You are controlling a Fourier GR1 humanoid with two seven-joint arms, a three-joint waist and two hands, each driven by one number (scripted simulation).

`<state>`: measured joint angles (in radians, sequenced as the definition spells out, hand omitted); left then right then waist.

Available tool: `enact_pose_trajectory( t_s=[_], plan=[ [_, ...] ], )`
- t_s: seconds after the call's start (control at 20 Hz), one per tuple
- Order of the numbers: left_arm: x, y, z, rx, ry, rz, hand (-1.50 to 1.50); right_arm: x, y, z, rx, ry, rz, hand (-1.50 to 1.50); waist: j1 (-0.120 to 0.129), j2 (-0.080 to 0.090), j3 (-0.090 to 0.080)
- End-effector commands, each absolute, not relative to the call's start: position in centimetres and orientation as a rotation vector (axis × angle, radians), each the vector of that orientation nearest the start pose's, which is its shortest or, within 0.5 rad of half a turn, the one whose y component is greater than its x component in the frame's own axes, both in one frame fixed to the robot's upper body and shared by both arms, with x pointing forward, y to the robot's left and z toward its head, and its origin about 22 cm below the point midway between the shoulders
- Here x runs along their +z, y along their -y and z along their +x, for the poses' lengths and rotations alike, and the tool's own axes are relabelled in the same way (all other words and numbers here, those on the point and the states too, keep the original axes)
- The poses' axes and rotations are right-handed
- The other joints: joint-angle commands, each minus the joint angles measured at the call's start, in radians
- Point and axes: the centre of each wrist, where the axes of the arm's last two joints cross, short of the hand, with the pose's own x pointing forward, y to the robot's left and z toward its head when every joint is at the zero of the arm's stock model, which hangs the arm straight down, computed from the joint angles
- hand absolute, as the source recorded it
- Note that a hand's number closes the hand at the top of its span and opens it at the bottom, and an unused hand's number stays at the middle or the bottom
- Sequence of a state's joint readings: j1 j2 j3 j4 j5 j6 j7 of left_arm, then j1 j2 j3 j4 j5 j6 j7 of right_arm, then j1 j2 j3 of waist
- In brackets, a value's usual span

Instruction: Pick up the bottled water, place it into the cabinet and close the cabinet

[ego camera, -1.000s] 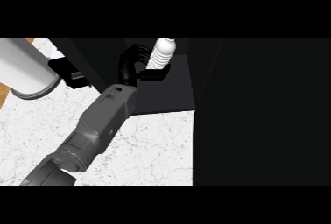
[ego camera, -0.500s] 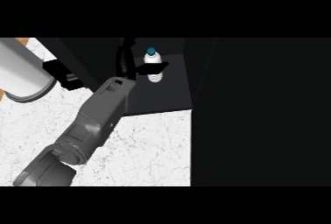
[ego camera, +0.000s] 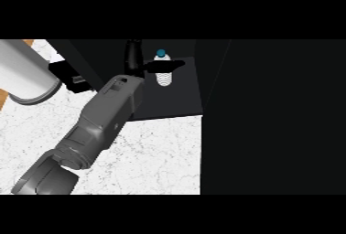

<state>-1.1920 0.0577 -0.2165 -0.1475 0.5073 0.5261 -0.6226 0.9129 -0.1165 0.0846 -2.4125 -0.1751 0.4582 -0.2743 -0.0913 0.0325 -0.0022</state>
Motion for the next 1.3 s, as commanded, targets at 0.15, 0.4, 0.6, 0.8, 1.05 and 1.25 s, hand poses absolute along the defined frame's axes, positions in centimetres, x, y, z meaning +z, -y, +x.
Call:
enact_pose_trajectory(
  t_s=[0.15,0.4,0.6,0.8,1.05,1.25],
  plan=[
    [6.8,-8.9,44.3,0.030,1.945,0.110,-1.50,10.3,25.8,4.3,0.162,1.855,0.295,-1.50,0.020,-0.008,0.001],
    [6.0,-8.0,43.6,0.035,1.916,0.042,-1.50,12.0,26.1,3.8,0.150,1.855,0.264,-1.50,0.034,-0.022,0.002],
    [5.1,-9.8,43.5,0.027,1.900,-0.009,-1.50,11.8,26.4,2.9,0.127,1.839,0.263,-1.50,0.068,-0.034,0.002],
    [4.4,-8.0,42.0,0.054,1.912,-0.069,-1.50,12.6,24.5,4.1,0.109,1.856,0.243,-1.50,0.081,-0.038,0.001],
    [1.7,-8.2,39.2,0.037,1.894,-0.242,-1.50,12.3,25.0,3.8,0.102,1.831,0.251,-1.50,0.084,-0.039,0.001],
    [2.1,-7.2,37.6,0.023,1.863,-0.380,-1.50,13.4,24.7,3.6,0.104,1.843,0.227,-1.50,0.100,-0.043,0.001]
  ],
)
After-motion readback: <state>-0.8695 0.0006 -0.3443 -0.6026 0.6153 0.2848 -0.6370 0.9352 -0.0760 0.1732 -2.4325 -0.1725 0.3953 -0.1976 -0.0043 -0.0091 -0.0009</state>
